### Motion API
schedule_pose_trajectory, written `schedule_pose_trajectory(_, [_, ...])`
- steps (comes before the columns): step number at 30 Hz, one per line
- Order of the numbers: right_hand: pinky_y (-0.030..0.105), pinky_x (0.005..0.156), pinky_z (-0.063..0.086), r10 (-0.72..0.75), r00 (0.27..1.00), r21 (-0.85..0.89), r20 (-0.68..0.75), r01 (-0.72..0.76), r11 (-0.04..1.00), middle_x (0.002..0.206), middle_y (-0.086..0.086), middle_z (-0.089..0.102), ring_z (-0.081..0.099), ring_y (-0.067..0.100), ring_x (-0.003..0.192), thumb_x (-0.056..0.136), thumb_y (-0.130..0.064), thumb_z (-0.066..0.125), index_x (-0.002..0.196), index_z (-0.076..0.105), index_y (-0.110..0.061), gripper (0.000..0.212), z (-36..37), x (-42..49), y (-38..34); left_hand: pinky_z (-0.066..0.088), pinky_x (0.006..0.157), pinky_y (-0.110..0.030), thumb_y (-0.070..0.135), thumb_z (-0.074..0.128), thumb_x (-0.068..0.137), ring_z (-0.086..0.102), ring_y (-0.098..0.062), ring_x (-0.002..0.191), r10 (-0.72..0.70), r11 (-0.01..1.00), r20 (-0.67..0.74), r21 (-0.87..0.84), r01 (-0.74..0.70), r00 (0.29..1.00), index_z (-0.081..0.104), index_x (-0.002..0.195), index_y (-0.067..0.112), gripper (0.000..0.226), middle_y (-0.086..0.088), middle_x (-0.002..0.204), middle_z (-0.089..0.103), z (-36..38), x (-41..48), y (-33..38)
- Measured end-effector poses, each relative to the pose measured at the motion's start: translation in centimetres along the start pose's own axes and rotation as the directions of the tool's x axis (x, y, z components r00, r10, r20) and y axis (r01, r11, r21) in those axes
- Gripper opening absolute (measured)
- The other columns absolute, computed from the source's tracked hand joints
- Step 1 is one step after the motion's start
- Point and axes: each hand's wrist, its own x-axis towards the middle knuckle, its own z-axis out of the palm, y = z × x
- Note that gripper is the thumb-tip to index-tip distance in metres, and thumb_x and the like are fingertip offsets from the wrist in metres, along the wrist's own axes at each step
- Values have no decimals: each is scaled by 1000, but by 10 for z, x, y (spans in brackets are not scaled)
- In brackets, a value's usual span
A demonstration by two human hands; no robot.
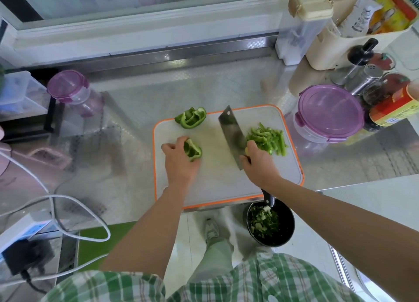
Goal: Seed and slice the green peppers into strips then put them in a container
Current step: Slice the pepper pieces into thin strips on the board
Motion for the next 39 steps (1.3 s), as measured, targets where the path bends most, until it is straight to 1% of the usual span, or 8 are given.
schedule_pose_trajectory(4, [29,42,22,-111,993,18,27,111,994,58,2,43,38,18,46,97,-15,45,95,36,-7,13,-1,-5,-12,44,92,-32,13,77,74,55,-30,104,27,1000,44,6,-27,999,40,139,13,75,-12,125,38,5,-6,17])
schedule_pose_trajectory(9, [31,44,27,-206,978,-18,30,207,978,65,7,48,44,26,52,97,-16,45,106,38,-5,16,-4,-8,-31,41,96,-34,8,77,71,50,-31,116,46,999,-13,6,-46,999,36,139,5,78,-14,127,47,15,-10,29])
schedule_pose_trajectory(16, [32,50,30,-100,976,-238,192,146,960,78,7,48,49,29,67,96,-13,41,106,35,-12,12,6,-6,-46,41,92,-35,7,75,73,49,-31,116,81,996,-42,30,-79,996,37,138,2,75,-15,123,53,23,-12,25])
schedule_pose_trajectory(23, [30,44,23,-59,976,-229,212,108,967,74,6,45,46,26,62,95,-10,41,96,28,-15,14,23,-6,-43,39,86,-32,4,71,75,50,-30,115,122,993,-55,0,-122,991,44,132,2,63,-13,125,52,27,-14,21])
schedule_pose_trajectory(28, [30,45,22,-61,972,-256,225,119,959,71,2,41,45,26,64,94,-8,40,102,34,-11,11,28,3,-43,35,76,-19,4,70,76,57,-24,105,134,988,-18,-74,-135,991,49,126,10,55,-6,121,56,25,-13,20])
schedule_pose_trajectory(33, [34,57,33,-33,977,-309,212,99,946,84,9,52,45,28,70,94,-6,40,116,35,-10,23,37,6,-47,43,82,-22,0,73,72,57,-18,104,139,980,19,-143,-135,990,49,127,15,62,-1,119,54,20,-14,11])
schedule_pose_trajectory(36, [35,57,34,-49,981,-297,189,105,949,92,13,60,46,30,68,97,-12,39,126,31,-9,30,40,11,-41,49,88,-33,-1,74,70,55,-18,104,72,983,56,-170,-61,996,44,133,17,72,-1,119,50,13,-15,0])
schedule_pose_trajectory(39, [33,53,35,-124,976,-186,180,158,970,80,12,56,53,32,68,98,-18,41,124,34,-7,29,36,12,-30,45,93,-30,2,77,69,52,-18,111,43,989,64,-147,-33,997,42,137,13,77,-4,127,45,5,-16,-10])
